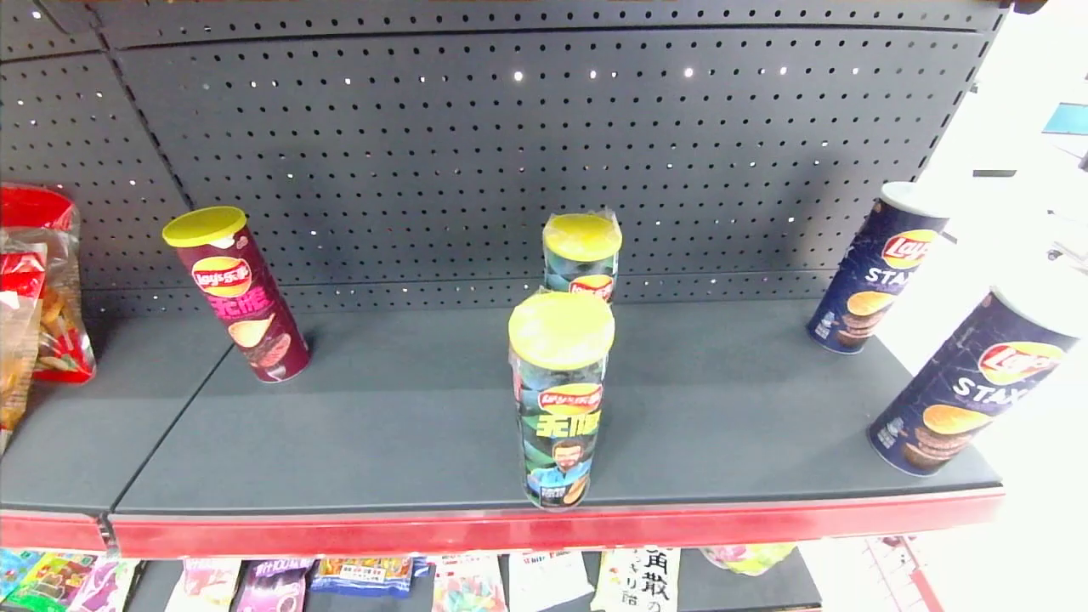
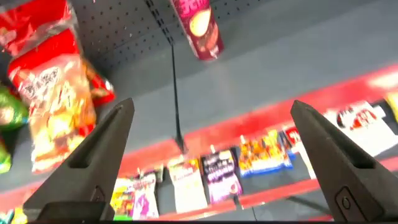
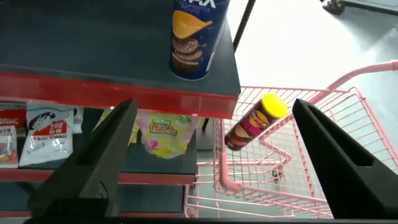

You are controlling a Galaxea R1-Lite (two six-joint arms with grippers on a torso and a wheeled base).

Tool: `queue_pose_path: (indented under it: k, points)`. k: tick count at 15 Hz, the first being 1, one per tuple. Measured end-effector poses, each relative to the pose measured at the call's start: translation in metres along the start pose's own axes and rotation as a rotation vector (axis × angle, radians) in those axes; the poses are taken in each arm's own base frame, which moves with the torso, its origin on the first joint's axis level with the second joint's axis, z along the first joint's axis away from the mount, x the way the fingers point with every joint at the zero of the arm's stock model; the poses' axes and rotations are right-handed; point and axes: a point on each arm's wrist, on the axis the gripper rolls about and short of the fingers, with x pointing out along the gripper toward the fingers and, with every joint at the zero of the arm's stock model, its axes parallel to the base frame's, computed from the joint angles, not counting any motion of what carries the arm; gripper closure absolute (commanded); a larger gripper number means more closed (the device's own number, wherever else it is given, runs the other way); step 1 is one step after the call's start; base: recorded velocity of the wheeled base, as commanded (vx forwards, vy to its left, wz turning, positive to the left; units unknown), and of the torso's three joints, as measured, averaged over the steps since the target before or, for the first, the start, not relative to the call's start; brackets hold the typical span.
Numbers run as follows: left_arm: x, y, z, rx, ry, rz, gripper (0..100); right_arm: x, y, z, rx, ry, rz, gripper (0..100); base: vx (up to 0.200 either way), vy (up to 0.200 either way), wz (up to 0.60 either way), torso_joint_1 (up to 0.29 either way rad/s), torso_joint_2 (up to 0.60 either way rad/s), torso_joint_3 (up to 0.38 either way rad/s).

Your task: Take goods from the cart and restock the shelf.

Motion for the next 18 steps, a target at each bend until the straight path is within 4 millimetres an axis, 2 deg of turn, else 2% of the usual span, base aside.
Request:
queue_pose_path:
  k: [3,18]
  points:
    - [-0.0017,0.0000,-0.0018,-0.003,-0.008,0.003,0,-0.0004,0.0000,-0.0007,-0.004,-0.002,0.002,0,0.000,0.000,0.00,0.000,0.00,0.000]
    - [-0.0060,-0.0003,-0.0076,0.013,-0.031,0.010,0,0.0004,0.0010,-0.0032,-0.011,0.002,0.015,0,0.000,-0.200,0.00,0.006,0.00,0.002]
